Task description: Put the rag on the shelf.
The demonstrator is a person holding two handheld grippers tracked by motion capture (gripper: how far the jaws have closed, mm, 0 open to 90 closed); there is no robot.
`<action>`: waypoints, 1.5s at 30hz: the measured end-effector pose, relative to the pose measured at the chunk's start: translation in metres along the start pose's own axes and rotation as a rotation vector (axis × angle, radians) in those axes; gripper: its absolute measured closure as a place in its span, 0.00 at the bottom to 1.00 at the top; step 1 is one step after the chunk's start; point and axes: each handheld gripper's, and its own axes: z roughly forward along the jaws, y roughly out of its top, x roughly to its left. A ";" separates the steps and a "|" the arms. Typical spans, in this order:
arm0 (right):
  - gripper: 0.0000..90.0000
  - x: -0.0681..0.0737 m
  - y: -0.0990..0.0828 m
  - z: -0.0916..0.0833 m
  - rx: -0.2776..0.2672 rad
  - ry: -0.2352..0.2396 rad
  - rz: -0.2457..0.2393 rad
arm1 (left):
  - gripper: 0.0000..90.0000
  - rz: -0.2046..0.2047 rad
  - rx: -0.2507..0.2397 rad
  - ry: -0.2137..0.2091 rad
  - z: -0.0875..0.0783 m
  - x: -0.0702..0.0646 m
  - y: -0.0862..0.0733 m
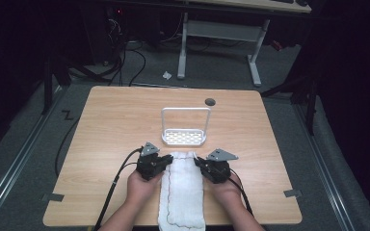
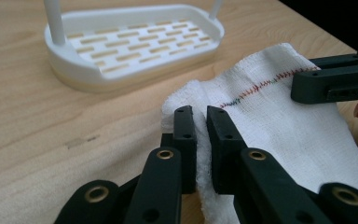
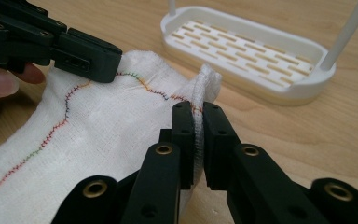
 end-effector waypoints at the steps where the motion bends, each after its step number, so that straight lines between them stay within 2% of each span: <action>1: 0.94 0.000 0.002 -0.002 -0.013 -0.001 -0.006 | 0.92 -0.002 -0.016 0.001 -0.002 -0.001 0.002; 7: 0.94 0.003 0.014 -0.016 -0.086 -0.011 -0.010 | 0.92 0.008 -0.092 -0.002 -0.014 -0.006 0.016; 9: 0.94 0.004 0.018 -0.020 -0.102 -0.018 -0.018 | 0.92 0.010 -0.099 -0.012 -0.017 -0.008 0.021; 14: 0.94 0.003 0.032 -0.031 -0.142 -0.032 -0.026 | 0.92 0.049 -0.135 -0.015 -0.025 -0.015 0.035; 24: 0.94 0.001 0.061 -0.046 -0.235 -0.061 -0.048 | 0.92 0.061 -0.231 -0.026 -0.042 -0.022 0.061; 34: 0.94 0.004 0.082 -0.056 -0.284 -0.064 -0.059 | 0.92 0.083 -0.294 -0.017 -0.059 -0.026 0.081; 37: 0.94 0.007 0.092 -0.062 -0.308 -0.060 -0.064 | 0.92 0.110 -0.318 -0.003 -0.067 -0.029 0.091; 45: 0.94 0.009 0.110 -0.073 -0.352 -0.066 -0.081 | 0.92 0.134 -0.362 -0.009 -0.081 -0.034 0.110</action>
